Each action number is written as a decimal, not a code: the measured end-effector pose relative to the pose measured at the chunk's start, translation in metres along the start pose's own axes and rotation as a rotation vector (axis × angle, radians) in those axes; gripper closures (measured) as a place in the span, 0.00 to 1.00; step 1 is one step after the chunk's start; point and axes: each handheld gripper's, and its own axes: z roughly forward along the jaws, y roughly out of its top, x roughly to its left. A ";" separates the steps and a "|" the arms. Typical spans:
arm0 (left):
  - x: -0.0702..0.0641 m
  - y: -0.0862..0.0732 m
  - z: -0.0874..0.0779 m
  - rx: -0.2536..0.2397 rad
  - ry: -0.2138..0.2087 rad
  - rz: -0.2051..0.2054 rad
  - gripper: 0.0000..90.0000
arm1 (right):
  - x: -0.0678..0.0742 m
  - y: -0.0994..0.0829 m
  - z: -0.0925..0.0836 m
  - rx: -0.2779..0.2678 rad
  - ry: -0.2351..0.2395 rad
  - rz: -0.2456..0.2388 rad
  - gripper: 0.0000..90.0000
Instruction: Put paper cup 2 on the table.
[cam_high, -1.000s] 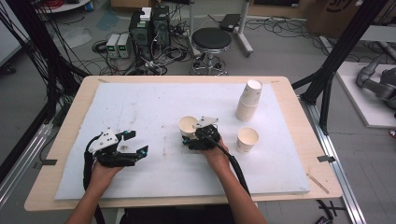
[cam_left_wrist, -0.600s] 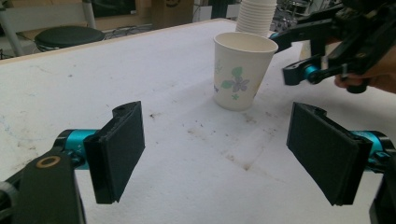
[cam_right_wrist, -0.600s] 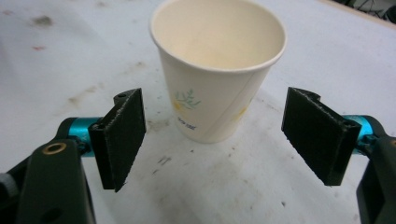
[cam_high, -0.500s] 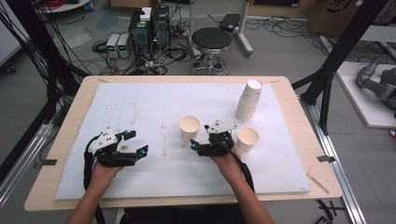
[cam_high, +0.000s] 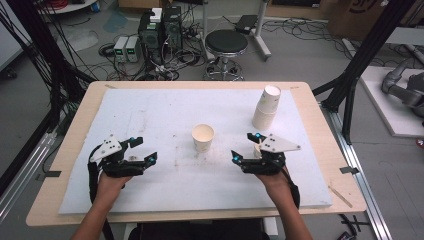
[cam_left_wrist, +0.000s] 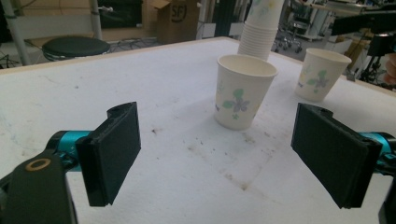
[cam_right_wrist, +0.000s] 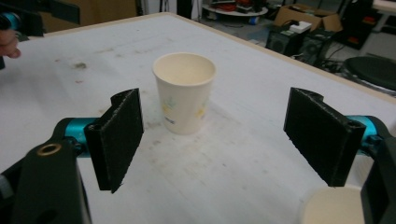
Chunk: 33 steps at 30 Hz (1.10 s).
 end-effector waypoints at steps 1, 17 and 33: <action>0.001 0.000 -0.002 -0.005 0.001 0.001 0.18 | -0.003 -0.003 -0.005 0.001 -0.003 -0.006 0.23; 0.001 0.000 -0.015 -0.028 0.035 0.022 0.18 | -0.020 -0.029 -0.049 -0.037 -0.068 0.016 0.23; -0.002 -0.001 -0.015 -0.024 0.029 0.024 0.18 | -0.018 -0.031 -0.051 -0.026 -0.081 0.016 0.23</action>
